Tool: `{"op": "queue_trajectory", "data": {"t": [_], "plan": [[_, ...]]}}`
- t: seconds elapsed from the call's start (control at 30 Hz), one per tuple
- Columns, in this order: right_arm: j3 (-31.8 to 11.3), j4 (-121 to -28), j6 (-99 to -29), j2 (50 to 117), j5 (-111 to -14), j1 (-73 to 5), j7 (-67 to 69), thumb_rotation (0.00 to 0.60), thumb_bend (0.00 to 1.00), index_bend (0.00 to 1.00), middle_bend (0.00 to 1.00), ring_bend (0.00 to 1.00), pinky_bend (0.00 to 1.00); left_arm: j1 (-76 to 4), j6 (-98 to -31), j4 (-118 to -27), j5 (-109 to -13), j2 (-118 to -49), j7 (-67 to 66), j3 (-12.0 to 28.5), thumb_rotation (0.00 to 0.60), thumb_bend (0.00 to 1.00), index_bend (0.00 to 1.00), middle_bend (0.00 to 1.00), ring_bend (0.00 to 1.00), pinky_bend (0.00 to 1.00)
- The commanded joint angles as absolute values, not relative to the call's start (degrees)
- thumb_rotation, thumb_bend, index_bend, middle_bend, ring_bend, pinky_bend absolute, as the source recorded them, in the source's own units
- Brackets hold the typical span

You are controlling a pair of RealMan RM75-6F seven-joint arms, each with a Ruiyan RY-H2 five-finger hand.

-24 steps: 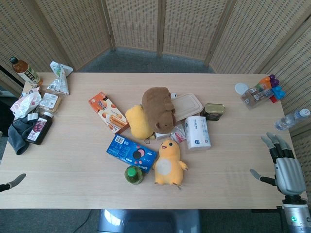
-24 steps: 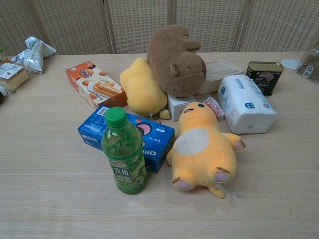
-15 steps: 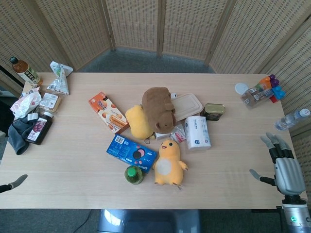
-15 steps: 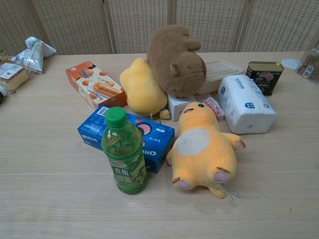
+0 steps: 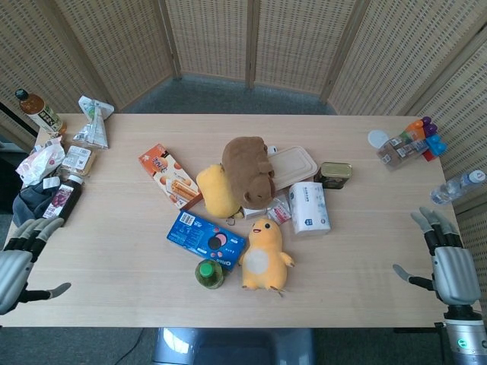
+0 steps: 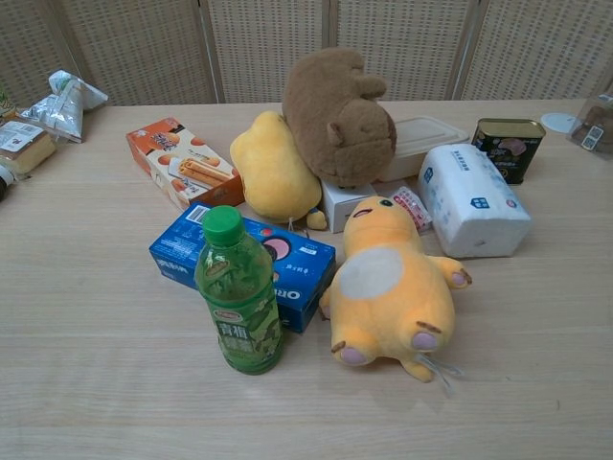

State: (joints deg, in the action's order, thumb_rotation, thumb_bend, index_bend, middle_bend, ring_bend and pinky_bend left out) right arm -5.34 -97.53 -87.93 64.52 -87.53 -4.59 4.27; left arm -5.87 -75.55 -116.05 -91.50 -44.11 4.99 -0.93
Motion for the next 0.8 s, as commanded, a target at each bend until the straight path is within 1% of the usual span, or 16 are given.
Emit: {"op": "queue_trajectory", "data": {"t": [0.03, 0.33, 0.53, 0.67, 0.8], "plan": [[-5.3, -97.7, -88.1, 64.6, -87.7, -4.6, 3.9, 0.6, 0.0, 0.11, 0.0, 0.0, 0.0, -11.4, -68.6, -112.4, -93.7, -45.0, 9.6, -0.8, 0.6, 0.0, 0.0, 0.0, 0.0, 0.0], [-5.5, -98.1, -88.7, 64.3, -87.8, -4.3, 4.2, 0.6, 0.0, 0.11, 0.0, 0.0, 0.0, -23.0, -54.4, -108.1, -96.4, -54.7, 16.2, -0.3, 0.6, 0.0, 0.0, 0.0, 0.0, 0.0], [-5.8, -98.3, -89.0, 63.8, -87.6, -4.2, 4.9, 0.6, 0.0, 0.11, 0.0, 0.0, 0.0, -25.9, -52.7, -107.3, -95.7, -62.0, 11.2, 0.7, 0.6, 0.0, 0.0, 0.0, 0.0, 0.0], [-5.9, -98.4, -89.1, 63.6, -87.7, -4.2, 5.2, 0.6, 0.0, 0.11, 0.0, 0.0, 0.0, -26.9, -52.4, -105.4, -93.1, -67.7, 4.9, 1.8, 0.6, 0.0, 0.0, 0.0, 0.0, 0.0], [-5.9, -98.6, -89.0, 63.4, -87.7, -4.2, 5.5, 0.6, 0.0, 0.11, 0.0, 0.0, 0.0, -28.5, -50.0, -103.8, -89.3, -73.4, 0.9, 1.9, 0.6, 0.0, 0.0, 0.0, 0.0, 0.0]]}}
